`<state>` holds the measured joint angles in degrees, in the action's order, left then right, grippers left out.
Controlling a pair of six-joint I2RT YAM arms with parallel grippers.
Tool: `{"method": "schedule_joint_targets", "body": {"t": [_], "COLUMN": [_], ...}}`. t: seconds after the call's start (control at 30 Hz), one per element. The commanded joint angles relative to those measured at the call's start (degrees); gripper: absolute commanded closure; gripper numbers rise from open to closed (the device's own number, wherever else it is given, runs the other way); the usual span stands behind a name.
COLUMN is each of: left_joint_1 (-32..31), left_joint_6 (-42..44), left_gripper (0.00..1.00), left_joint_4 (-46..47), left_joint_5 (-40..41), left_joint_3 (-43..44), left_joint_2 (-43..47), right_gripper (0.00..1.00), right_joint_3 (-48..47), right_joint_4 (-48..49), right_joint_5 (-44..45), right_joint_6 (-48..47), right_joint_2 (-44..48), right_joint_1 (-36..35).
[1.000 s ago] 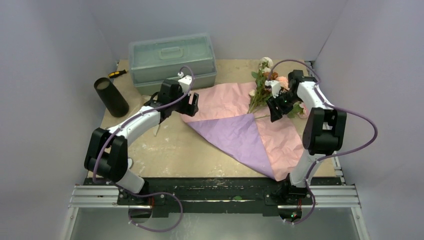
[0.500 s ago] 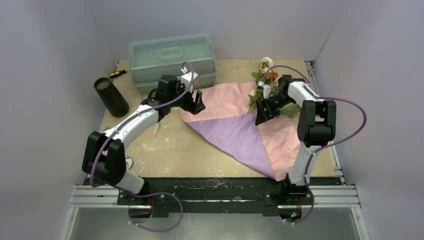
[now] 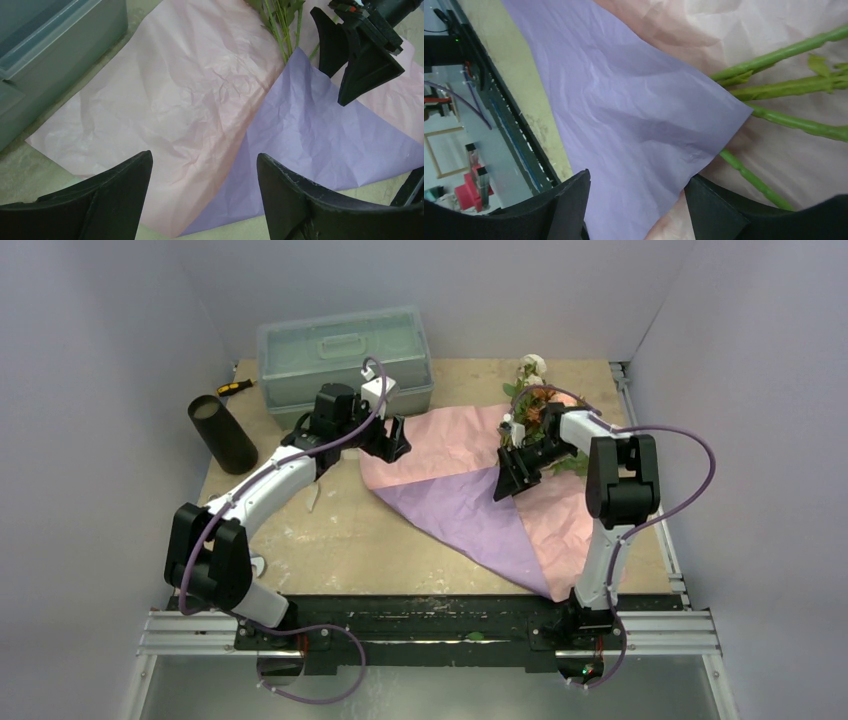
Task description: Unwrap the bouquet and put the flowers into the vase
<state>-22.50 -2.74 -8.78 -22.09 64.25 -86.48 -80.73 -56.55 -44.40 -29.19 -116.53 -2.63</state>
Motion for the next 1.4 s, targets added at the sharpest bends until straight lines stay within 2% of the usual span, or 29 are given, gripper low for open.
{"method": "schedule_joint_targets", "body": {"t": [0.0, 0.23, 0.4, 0.6, 0.73, 0.97, 1.07, 1.2, 1.3, 1.37], "left_joint_1": [0.8, 2.3, 4.3, 6.3, 6.7, 6.4, 4.5, -0.7, -5.1, -6.8], "left_joint_6": [-0.2, -1.2, -3.2, -6.3, -7.2, -11.7, -13.2, -7.9, -2.0, 1.5], "left_gripper": [0.24, 0.24, 0.24, 0.24, 0.24, 0.22, 0.21, 0.21, 0.23, 0.24], "left_joint_4": [0.8, 0.4, 0.2, -0.5, -0.6, 3.0, 4.7, 1.9, -3.1, -4.5], "left_joint_5": [1.0, 1.2, -0.1, -2.6, -4.3, -12.6, -14.8, -16.3, -17.1, -17.3], "left_joint_3": [3.8, 4.7, 5.4, 7.7, 8.9, 9.0, 8.8, 7.7, 5.7, 2.3], "left_joint_2": [-0.3, 0.2, 0.3, -1.3, -2.5, -7.1, -9.7, -10.7, -10.2, -8.8], "right_gripper": [0.29, 0.32, 0.29, 0.25, 0.23, 0.2, 0.18, 0.17, 0.05, 0.02], "right_joint_3": [0.4, 0.5, 0.8, 1.6, 2.0, -0.7, -1.3, -0.7, -0.8, -1.6], "right_joint_4": [-3.4, -9.7, -14.7, -16.9, -14.8, -15.4, -14.2, -13.4, -11.3, -9.7], "right_joint_5": [-7.4, -13.9, -14.8, -13.9, -11.6, -9.4, -7.8, -6.6, -6.8, -7.3], "right_joint_6": [-1.7, -6.7, -12.8, -17.7, -18.2, -21.6, -21.5, -21.2, -18.5, -15.4], "right_joint_2": [-0.6, 2.4, 8.4, 14.3, 18.2, 21.6, 23.4, 25.6, 28.3, 30.1], "right_joint_1": [-0.2, -0.3, -2.3, -9.4, -14.9, -24.0, -28.4, -31.9, -33.2, -33.6]}}
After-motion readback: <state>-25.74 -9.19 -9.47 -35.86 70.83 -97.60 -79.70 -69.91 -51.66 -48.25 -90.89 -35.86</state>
